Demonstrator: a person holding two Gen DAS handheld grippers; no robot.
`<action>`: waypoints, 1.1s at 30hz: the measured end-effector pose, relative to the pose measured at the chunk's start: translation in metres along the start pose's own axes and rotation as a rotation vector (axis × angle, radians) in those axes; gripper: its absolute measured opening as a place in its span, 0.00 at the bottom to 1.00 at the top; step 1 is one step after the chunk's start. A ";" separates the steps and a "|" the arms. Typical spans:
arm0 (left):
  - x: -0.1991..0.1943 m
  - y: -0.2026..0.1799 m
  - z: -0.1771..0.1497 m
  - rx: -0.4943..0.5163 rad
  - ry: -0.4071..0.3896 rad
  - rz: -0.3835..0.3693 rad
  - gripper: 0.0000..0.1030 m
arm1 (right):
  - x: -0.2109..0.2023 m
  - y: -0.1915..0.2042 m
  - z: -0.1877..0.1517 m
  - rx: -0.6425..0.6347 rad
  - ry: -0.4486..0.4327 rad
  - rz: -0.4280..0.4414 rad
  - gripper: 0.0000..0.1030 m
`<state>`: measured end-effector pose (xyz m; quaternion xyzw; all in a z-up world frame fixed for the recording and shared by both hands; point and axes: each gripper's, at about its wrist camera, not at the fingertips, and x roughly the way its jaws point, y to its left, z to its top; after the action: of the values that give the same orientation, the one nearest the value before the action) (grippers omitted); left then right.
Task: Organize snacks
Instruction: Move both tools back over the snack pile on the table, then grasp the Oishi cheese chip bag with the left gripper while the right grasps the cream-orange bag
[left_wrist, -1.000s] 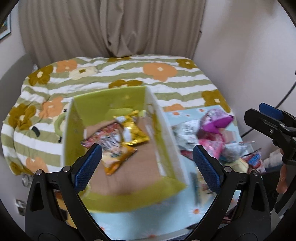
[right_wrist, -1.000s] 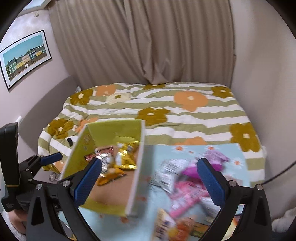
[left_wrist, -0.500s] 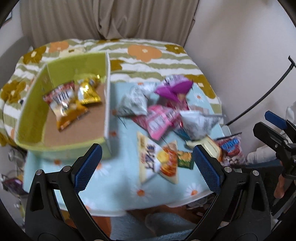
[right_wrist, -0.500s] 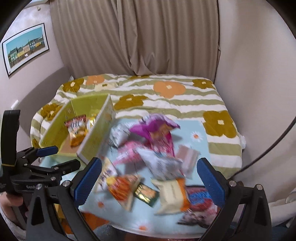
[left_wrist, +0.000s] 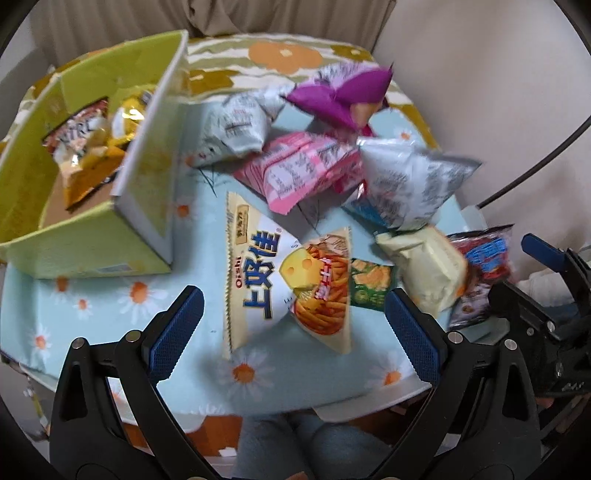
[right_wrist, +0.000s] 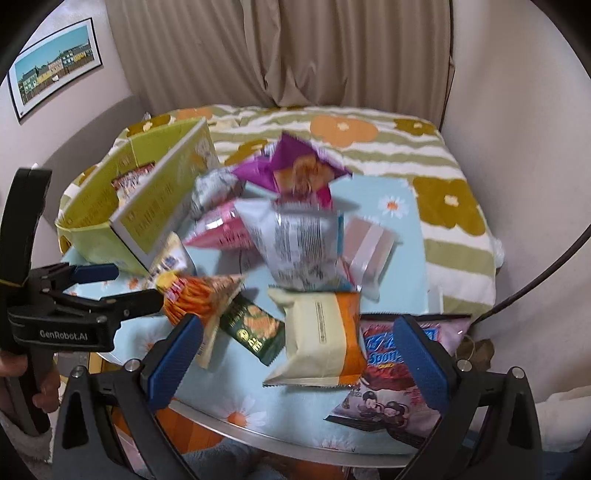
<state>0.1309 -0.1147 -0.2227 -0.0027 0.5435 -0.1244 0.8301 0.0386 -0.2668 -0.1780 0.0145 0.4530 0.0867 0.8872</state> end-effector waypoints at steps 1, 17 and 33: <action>0.009 0.000 0.000 0.005 0.012 0.001 0.95 | 0.007 -0.001 -0.003 0.002 0.012 -0.004 0.99; 0.069 -0.001 0.005 0.049 0.074 -0.008 0.82 | 0.064 0.008 -0.010 -0.062 0.109 -0.047 0.88; 0.066 0.014 -0.002 0.041 0.083 -0.020 0.67 | 0.098 0.001 -0.008 -0.119 0.167 -0.074 0.76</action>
<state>0.1570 -0.1143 -0.2849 0.0141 0.5749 -0.1437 0.8054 0.0884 -0.2504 -0.2606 -0.0622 0.5194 0.0816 0.8483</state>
